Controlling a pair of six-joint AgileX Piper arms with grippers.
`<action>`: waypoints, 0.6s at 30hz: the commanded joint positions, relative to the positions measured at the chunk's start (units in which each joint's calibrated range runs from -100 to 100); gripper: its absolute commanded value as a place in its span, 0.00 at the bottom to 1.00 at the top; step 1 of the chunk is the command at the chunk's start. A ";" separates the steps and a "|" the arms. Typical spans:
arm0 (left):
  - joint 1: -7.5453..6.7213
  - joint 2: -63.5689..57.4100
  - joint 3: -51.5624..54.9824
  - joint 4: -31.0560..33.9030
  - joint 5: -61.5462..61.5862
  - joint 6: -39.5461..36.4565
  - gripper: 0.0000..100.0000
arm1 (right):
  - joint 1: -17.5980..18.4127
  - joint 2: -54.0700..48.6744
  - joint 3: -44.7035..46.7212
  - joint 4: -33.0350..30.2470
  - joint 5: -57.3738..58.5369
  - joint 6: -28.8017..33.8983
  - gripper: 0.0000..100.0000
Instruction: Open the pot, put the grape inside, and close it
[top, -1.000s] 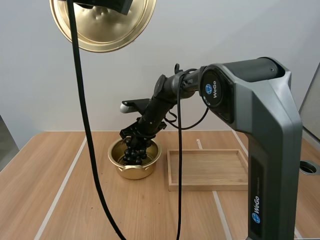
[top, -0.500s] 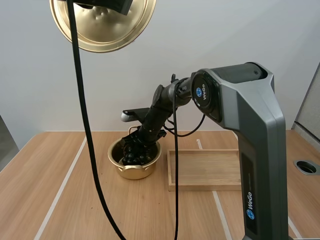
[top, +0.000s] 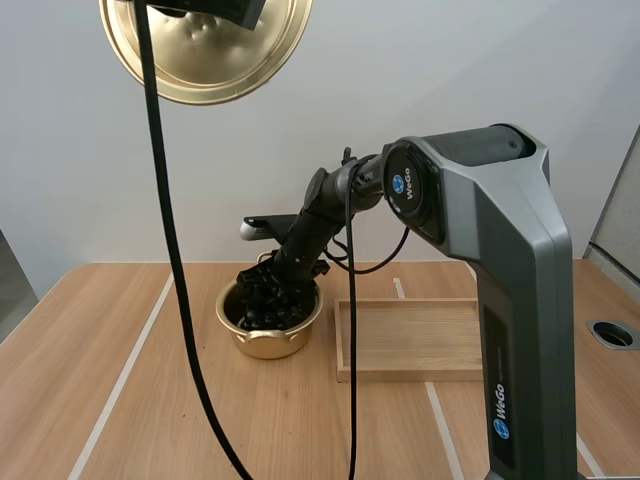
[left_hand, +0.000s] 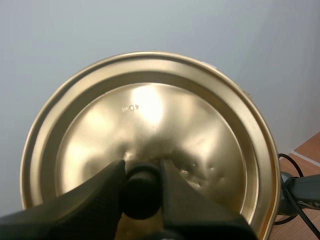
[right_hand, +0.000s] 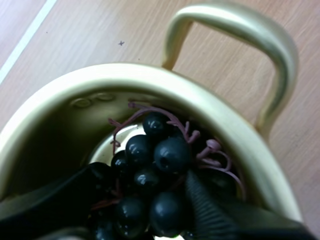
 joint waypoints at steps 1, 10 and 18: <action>-0.16 -0.29 -0.56 0.13 -1.21 -0.27 0.00 | -0.03 0.23 -0.02 -0.78 -0.62 -0.60 1.00; -0.16 -0.29 -0.56 0.13 -1.21 -0.27 0.00 | -0.03 -2.48 -2.21 -0.78 2.91 -0.60 1.00; -0.16 -0.29 -0.56 0.13 -1.21 -0.27 0.00 | -0.03 -6.12 -3.32 -1.29 4.38 -0.60 1.00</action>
